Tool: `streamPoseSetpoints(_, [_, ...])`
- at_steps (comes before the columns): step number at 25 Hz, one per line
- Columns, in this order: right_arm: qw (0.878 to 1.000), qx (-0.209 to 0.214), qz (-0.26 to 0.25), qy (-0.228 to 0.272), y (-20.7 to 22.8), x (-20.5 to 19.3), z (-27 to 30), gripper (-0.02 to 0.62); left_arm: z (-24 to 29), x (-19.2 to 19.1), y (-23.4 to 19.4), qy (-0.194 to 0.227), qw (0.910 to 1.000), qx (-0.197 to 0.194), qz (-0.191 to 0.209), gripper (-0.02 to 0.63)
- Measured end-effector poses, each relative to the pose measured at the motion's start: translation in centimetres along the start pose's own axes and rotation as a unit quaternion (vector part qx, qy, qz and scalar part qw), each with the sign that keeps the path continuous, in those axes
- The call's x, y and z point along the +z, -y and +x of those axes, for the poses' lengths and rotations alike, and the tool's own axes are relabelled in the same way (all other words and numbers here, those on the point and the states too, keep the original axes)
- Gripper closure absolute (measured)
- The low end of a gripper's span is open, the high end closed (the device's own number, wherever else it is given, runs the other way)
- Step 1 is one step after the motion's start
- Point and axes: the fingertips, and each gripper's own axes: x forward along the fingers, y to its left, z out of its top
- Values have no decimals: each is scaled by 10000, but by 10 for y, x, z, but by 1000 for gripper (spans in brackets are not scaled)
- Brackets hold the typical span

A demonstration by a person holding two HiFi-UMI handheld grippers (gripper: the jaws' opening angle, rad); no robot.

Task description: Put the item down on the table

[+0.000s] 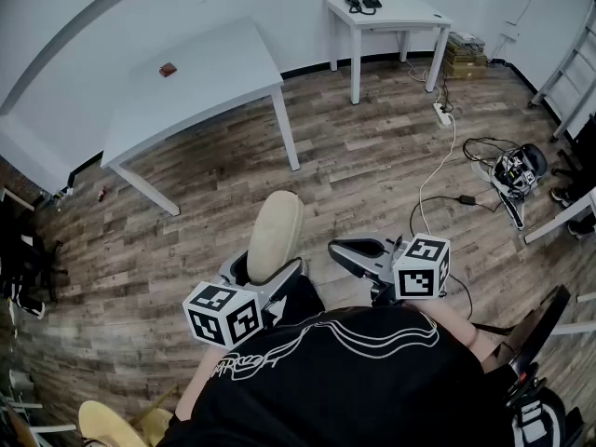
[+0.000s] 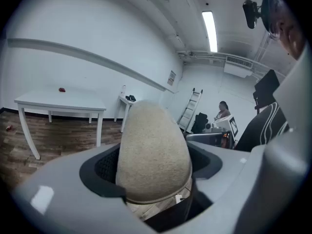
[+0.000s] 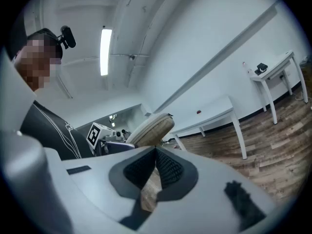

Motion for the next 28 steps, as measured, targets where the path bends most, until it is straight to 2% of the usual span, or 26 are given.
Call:
streamPoseSetpoints(7, [9995,-256,144,137,89,44,74,586,53,45,-98,-113,9999,-47,-87,225])
streamPoseSetpoints(13, [9988,-317,346,159,173,97,178,586,93,105,-222,-249,9995,37,-201,225])
streamPoseSetpoints(19, [9995,-158,223,154,229,155,278,586,121,160,-334,-249,9989,274,-271,225])
streamPoseSetpoints(23, [9997,-142,135,110,248,172,311,586,127,183,-372,-149,9988,337,-318,225])
streamPoseSetpoints(28, [9996,-163,210,36,266,176,324,586,138,197,-391,-99,9990,337,-288,225])
